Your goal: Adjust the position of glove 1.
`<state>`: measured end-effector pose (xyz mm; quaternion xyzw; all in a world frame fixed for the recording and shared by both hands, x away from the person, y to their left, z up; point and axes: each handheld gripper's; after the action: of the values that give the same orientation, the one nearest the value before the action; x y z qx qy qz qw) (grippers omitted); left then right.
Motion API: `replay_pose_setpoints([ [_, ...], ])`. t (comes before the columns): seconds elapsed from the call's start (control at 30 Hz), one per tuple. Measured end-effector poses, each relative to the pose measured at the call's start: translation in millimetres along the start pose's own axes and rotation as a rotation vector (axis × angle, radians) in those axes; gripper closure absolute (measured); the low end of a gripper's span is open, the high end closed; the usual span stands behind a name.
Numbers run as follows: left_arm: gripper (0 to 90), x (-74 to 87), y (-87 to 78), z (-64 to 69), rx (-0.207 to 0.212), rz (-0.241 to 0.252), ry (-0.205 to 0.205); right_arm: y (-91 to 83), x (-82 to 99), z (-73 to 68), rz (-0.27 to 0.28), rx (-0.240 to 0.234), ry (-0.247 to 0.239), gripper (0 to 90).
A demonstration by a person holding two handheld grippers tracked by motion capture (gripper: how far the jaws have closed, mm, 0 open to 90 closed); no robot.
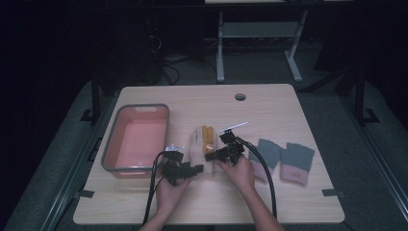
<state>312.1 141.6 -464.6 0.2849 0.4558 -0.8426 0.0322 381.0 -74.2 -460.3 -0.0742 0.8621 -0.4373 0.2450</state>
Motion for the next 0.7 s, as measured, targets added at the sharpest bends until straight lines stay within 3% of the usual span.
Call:
replay_pose_setpoints([
  [0.23, 53.9, -2.0, 2.6, -3.7, 0.037, -0.004, -0.005, 6.2, 5.0, 0.3, 0.054, -0.047, 0.03, 61.0],
  [0.53, 65.3, -5.5, 2.8, -6.6, 0.072, -0.009, -0.002, 7.9, 6.6, 7.6, 0.055, -0.129, 0.057, 76.6],
  [0.7, 67.3, -5.9, 2.3, -9.1, 0.097, -0.001, -0.012, 4.6, 6.2, 7.8, 0.06, -0.139, 0.03, 81.7],
])
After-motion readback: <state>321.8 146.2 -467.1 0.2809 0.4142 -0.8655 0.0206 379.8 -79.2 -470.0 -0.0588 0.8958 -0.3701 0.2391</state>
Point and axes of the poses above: each handheld gripper's, and its own axes: y roughly forward along the jaws, x roughly out of its underside, z roughly to its right, and after that the axes turned 8 degrees about -z, right-handed
